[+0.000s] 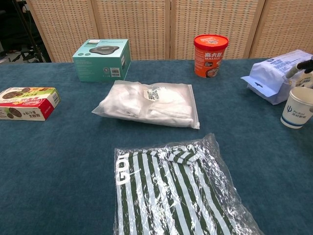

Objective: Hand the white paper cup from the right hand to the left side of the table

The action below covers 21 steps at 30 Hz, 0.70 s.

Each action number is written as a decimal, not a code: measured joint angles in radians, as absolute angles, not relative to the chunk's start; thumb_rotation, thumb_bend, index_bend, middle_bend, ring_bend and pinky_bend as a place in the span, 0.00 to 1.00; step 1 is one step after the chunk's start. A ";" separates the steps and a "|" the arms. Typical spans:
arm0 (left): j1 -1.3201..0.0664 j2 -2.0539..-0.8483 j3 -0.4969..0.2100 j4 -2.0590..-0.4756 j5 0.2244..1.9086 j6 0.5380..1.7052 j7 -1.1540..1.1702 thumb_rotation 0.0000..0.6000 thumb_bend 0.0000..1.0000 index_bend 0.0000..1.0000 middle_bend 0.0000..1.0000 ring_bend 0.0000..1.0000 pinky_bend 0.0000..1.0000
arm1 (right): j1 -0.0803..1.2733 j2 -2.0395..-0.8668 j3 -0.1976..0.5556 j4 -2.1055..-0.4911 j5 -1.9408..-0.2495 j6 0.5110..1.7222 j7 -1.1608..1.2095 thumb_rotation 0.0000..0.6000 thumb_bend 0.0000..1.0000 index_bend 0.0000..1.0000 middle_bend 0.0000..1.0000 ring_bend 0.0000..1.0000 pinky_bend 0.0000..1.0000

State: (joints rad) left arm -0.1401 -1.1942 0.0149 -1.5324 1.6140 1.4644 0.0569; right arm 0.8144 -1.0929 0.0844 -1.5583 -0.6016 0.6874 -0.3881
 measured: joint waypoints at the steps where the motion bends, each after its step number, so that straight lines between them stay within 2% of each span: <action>1: -0.141 -1.194 0.015 -1.532 1.613 1.463 0.056 1.00 0.15 0.00 0.00 0.00 0.00 | 0.815 -1.094 0.083 -1.555 -0.601 0.687 -0.386 1.00 0.15 0.11 0.00 0.00 0.00; 13: -0.146 -1.197 0.015 -1.532 1.598 1.444 0.062 1.00 0.15 0.00 0.00 0.00 0.00 | 0.812 -1.130 0.056 -1.472 -0.596 0.662 -0.342 1.00 0.16 0.13 0.00 0.00 0.00; 21: -0.148 -1.197 0.020 -1.537 1.602 1.439 0.072 1.00 0.15 0.00 0.00 0.00 0.00 | 0.798 -1.142 0.056 -1.450 -0.623 0.666 -0.299 1.00 0.18 0.20 0.00 0.00 0.00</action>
State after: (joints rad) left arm -0.1479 -1.1972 0.0200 -1.5370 1.6018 1.4390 0.0716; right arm 0.7985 -1.1416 0.0562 -1.4501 -0.6232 0.6655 -0.2986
